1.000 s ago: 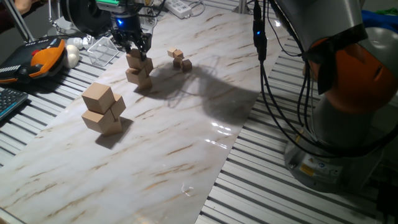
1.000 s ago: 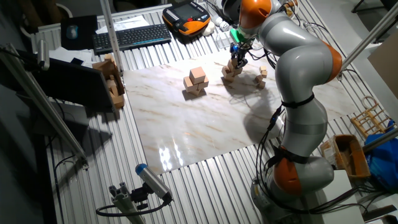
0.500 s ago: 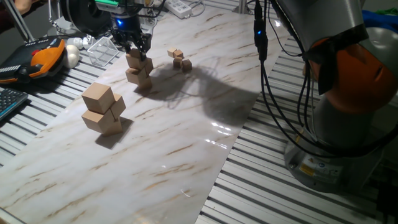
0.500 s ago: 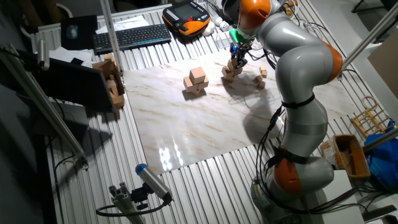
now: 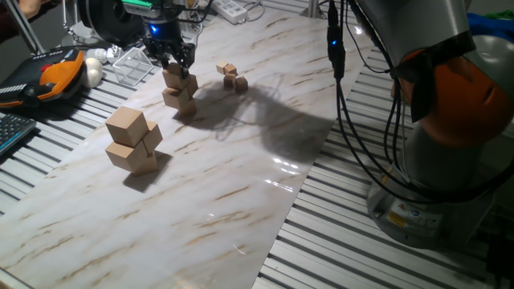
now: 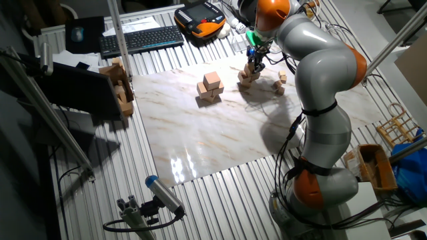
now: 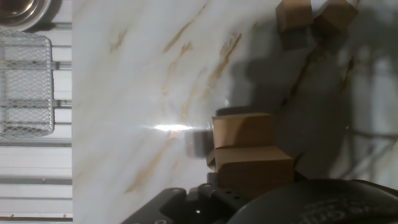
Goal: Stack the blocks into a cross shape
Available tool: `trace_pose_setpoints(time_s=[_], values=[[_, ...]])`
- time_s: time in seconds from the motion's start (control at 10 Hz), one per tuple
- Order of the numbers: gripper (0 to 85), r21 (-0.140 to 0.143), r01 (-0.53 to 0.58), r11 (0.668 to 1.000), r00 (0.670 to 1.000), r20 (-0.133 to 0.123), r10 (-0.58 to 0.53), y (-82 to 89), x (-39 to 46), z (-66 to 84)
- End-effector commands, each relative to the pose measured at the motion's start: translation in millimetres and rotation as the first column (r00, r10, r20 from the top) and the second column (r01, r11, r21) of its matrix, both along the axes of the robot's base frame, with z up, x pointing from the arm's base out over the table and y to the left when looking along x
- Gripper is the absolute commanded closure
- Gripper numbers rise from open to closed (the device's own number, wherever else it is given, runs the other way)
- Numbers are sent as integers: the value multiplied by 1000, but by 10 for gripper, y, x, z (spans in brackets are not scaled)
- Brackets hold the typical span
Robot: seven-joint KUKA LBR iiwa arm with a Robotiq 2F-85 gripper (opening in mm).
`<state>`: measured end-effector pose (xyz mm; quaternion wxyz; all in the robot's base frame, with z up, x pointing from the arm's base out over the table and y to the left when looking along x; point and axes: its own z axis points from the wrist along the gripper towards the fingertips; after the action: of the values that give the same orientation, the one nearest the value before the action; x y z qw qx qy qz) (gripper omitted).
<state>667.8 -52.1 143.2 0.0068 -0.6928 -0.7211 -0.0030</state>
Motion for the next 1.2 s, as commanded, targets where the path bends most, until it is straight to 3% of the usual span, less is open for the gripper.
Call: trace_pose_setpoints(time_s=[0.0,0.4,0.5,0.8,0.9,1.1], values=[[680,0,3,1000,1000,0,-3,2,0,-2],[680,-2,6,1000,1000,0,-6,4,-1,-7],[510,-2,6,1000,1000,-2,-6,4,-1,-9],[510,-3,3,1000,1000,-8,-3,6,-3,-17],[340,-5,1,1000,1000,-9,-1,5,-3,-18],[340,-8,1,1000,1000,-15,-1,6,-4,-18]])
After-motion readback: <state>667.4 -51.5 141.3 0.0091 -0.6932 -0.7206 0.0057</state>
